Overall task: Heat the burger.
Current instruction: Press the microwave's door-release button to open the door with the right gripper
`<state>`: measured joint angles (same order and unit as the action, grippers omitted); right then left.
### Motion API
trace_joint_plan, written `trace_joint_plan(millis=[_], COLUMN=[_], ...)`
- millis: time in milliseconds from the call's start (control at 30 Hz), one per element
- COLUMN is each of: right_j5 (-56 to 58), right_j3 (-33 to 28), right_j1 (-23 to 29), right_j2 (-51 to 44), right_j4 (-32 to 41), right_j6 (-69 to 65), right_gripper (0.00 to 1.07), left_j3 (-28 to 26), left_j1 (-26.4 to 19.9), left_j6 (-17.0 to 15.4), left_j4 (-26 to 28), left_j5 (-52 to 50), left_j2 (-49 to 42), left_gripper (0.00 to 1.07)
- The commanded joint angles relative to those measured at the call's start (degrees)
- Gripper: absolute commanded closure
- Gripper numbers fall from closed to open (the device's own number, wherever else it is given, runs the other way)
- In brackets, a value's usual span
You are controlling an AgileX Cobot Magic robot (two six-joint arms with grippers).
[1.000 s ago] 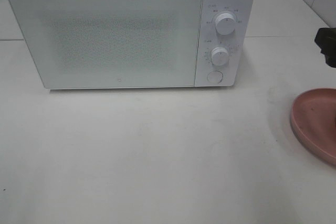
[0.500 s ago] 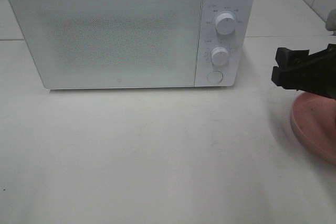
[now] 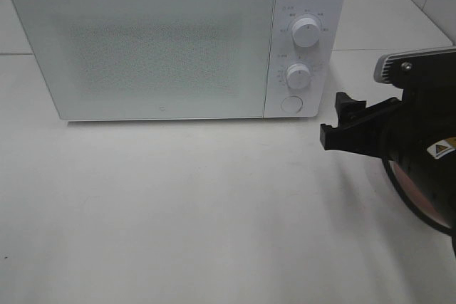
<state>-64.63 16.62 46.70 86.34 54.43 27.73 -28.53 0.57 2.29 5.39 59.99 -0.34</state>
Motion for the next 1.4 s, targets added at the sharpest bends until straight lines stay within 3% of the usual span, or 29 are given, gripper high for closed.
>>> trace_joint_plan(millis=[33, 400, 933, 1167, 1300, 1333, 1400], right_j5=[-1.1, -0.6, -0.3, -0.1, 0.9, 1.3, 1.5], right_j3=[2.1, 6.6, 6.8, 6.8, 6.8, 6.8, 6.8], right_j1=[2.5, 4.2, 4.2, 4.2, 4.2, 4.2, 4.2], right_j2=[2.5, 8.8, 11.7, 11.7, 11.7, 11.7, 11.7], right_j4=[2.1, 3.1, 3.0, 3.0, 3.0, 3.0, 3.0], right_j6=[0.3, -5.0, -9.6, -27.7, -43.9, -53.1, -57.6], right_gripper=[0.31, 0.31, 0.31, 0.32, 0.33, 0.34, 0.35], left_j3=[0.3, 0.3, 0.3, 0.3, 0.3, 0.3, 0.3], left_j1=[0.3, 0.3, 0.3, 0.3, 0.3, 0.3, 0.3], left_j6=[0.2, 0.2, 0.2, 0.2, 0.2, 0.2, 0.2], left_j4=[0.5, 0.5, 0.5, 0.5, 0.5, 0.5, 0.5], left_j5=[-1.0, -1.0, -1.0, -1.0, -1.0, -1.0, -1.0], left_j2=[-1.4, -1.4, -1.4, -1.4, -1.4, -1.4, -1.4], left_gripper=[0.10, 0.10, 0.10, 0.10, 0.10, 0.10, 0.10])
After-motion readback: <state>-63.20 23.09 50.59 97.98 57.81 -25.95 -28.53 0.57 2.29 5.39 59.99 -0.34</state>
